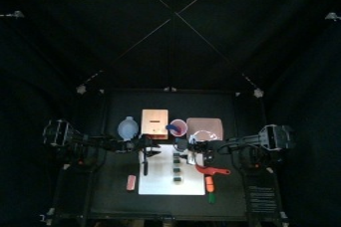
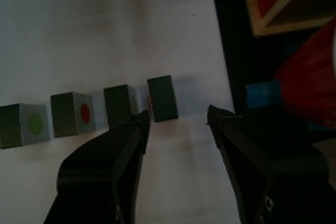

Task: Place sushi on board then cut the sushi with the knife then place the pieces on the plate
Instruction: Place the 4 sushi pieces on the plate

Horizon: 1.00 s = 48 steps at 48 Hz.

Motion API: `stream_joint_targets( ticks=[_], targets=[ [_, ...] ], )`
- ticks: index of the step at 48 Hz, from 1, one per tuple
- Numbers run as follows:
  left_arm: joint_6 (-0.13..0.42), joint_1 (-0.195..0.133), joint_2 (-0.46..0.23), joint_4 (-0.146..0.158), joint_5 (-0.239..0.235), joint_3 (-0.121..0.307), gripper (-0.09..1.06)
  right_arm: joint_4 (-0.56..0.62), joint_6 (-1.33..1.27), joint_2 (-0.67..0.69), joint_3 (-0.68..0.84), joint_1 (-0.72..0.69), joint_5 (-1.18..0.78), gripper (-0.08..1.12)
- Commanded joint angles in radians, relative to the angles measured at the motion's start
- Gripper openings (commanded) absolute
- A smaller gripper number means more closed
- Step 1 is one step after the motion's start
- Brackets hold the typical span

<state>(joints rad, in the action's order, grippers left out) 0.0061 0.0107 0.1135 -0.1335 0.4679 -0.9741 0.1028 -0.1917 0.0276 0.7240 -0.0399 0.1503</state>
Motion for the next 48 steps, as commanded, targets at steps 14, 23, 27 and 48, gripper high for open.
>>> stream_joint_targets(
  ticks=[14, 23, 27, 48],
  targets=[
    [0.002, 0.003, 0.009, 0.003, -0.011, 0.009, 0.72, 0.002, 0.002, -0.071, -0.069, 0.003, -0.006, 0.84],
    [0.002, 0.002, 0.006, 0.009, -0.011, 0.009, 0.72, 0.000, 0.002, -0.106, -0.089, 0.000, -0.005, 0.84],
    [0.000, 0.002, 0.005, 0.009, -0.011, 0.008, 0.72, 0.002, 0.002, -0.120, -0.094, 0.003, -0.005, 0.82],
    [0.000, -0.003, 0.003, 0.009, -0.011, 0.009, 0.72, -0.014, -0.008, -0.002, -0.048, -0.005, 0.074, 0.59]
  ],
)
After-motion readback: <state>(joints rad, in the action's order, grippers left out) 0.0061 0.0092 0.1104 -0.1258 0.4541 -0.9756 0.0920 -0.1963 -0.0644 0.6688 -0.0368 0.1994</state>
